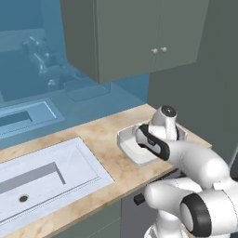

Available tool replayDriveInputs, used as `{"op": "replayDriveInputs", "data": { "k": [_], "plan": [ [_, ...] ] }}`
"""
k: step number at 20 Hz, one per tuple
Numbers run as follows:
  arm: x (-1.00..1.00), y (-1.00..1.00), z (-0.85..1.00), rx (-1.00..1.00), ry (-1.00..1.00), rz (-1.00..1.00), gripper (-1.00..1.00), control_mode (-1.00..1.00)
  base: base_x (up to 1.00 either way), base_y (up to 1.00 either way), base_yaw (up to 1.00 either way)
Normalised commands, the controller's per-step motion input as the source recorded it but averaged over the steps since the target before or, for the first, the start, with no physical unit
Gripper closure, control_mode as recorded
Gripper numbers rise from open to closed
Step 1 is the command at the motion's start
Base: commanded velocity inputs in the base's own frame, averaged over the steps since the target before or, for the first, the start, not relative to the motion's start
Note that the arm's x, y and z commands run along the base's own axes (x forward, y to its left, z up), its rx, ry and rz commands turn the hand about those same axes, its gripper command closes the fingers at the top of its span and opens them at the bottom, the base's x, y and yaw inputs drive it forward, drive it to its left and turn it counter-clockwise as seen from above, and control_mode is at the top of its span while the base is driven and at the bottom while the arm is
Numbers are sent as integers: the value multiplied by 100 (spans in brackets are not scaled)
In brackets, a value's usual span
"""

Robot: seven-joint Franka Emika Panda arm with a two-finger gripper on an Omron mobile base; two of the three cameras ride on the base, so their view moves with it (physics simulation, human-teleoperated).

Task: Take the carrot and lime out of the freezer and place them in the tupperware container on the counter. Then put the tupperware containing the vegetables back in the freezer.

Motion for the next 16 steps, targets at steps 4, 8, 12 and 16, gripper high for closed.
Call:
{"op": "replayDriveInputs", "data": {
  "k": [4,8,12,16],
  "plan": [
    [26,0,-29,0,0,-4,100,-100,0,0,0],
    [26,0,-19,0,0,-3,100,-100,0,0,0],
    [7,0,-18,0,0,-3,100,-100,0,0,0],
    [0,0,-15,0,0,-3,100,-100,0,0,0]
  ]
}}
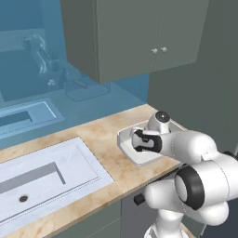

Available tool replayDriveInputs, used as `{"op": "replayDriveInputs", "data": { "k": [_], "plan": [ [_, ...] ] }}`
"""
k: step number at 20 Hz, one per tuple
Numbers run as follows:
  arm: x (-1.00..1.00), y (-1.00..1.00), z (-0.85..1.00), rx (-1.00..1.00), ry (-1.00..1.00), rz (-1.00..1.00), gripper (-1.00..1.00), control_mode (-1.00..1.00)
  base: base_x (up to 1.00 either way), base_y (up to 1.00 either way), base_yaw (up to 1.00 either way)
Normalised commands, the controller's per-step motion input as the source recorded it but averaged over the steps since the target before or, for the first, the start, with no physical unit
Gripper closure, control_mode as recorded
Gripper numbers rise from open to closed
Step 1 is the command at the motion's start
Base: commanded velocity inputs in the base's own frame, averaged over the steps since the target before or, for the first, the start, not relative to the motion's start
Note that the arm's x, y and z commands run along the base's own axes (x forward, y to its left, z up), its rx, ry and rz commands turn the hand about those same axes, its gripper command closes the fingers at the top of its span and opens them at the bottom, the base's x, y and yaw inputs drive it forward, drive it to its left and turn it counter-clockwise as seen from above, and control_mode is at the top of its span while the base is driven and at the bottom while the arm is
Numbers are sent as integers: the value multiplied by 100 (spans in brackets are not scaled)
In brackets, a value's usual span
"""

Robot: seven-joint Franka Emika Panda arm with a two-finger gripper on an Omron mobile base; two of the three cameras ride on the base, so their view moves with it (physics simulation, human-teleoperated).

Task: Take the carrot and lime out of the freezer and place them in the tupperware container on the counter. Then put the tupperware containing the vegetables back in the freezer.

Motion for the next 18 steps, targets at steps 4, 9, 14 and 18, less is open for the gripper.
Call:
{"op": "replayDriveInputs", "data": {
  "k": [4,9,14,18],
  "plan": [
    [6,0,-18,0,1,-1,100,-100,0,0,0],
    [20,0,-16,0,1,0,100,-100,0,0,0],
    [25,0,-19,0,4,0,100,-100,0,0,0],
    [5,0,-32,0,8,0,-100,-100,0,0,0]
  ]
}}
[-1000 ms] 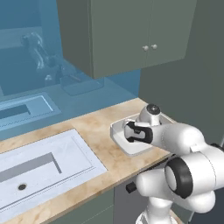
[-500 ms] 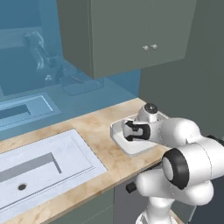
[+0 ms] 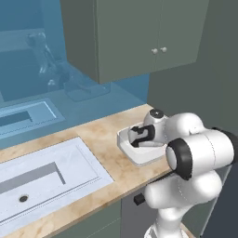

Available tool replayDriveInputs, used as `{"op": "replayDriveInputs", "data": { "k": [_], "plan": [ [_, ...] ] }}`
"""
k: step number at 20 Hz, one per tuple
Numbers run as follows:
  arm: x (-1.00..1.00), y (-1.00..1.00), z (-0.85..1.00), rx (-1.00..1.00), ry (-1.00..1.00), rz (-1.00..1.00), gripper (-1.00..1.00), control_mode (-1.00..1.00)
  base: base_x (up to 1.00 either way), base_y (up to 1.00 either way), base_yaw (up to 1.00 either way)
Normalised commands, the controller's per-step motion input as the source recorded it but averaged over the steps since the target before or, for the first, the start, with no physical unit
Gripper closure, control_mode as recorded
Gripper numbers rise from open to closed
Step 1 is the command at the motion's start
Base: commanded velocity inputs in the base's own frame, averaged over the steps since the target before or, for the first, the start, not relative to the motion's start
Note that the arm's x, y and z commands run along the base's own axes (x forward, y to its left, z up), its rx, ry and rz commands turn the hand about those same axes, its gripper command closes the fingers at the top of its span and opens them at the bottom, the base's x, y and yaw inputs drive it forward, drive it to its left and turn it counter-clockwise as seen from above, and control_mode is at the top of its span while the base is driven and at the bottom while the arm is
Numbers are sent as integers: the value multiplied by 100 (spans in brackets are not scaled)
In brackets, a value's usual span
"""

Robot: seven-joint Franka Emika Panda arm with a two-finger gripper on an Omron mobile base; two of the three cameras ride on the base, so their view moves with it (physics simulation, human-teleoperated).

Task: Take the carrot and lime out of the freezer and place them in the tupperware container on the counter. Then put the tupperware containing the vegetables back in the freezer.

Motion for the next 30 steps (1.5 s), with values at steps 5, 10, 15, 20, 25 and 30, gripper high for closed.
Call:
{"op": "replayDriveInputs", "data": {
  "k": [5,10,15,20,25,30],
  "plan": [
    [0,0,-36,0,8,0,-100,-100,0,0,0],
    [0,0,-19,0,3,0,-100,-100,0,0,0],
    [-15,0,25,0,-6,0,-100,-100,0,0,0],
    [-54,0,97,0,-25,3,-100,-100,0,0,0],
    [-35,0,100,0,-22,5,-100,-100,0,0,0],
    [-60,0,100,0,-17,10,-100,-100,0,0,0]
  ]
}}
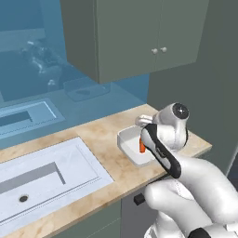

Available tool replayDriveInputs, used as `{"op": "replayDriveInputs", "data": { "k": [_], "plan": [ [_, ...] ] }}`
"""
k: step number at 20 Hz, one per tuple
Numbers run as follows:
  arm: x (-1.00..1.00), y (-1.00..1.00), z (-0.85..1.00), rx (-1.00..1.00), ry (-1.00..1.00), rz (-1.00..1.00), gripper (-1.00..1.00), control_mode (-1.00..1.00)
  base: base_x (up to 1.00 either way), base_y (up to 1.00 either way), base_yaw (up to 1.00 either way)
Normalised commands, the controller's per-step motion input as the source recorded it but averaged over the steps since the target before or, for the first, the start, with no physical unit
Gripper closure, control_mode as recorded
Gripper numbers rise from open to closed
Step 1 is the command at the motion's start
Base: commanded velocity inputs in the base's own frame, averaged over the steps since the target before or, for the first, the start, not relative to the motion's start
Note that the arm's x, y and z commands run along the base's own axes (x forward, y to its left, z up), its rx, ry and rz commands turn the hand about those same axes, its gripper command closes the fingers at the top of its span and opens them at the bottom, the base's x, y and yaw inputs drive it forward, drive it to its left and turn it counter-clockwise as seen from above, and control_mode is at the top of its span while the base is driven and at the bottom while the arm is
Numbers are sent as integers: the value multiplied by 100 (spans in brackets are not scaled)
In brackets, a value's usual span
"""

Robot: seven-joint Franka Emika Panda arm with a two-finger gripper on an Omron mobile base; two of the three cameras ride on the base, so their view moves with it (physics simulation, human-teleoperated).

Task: Take the carrot and lime out of the freezer and place them in the tupperware container on the counter. Then put the tupperware containing the vegetables back in the freezer.

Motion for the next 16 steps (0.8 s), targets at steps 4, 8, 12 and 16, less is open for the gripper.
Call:
{"op": "replayDriveInputs", "data": {
  "k": [4,8,12,16],
  "plan": [
    [-100,-3,81,0,-12,16,-100,-100,0,0,0],
    [-100,-12,86,0,-10,13,-100,-100,0,0,0],
    [-100,-21,76,0,0,2,-100,-100,0,0,0],
    [-100,-22,80,0,9,0,-100,-100,0,0,0]
  ]
}}
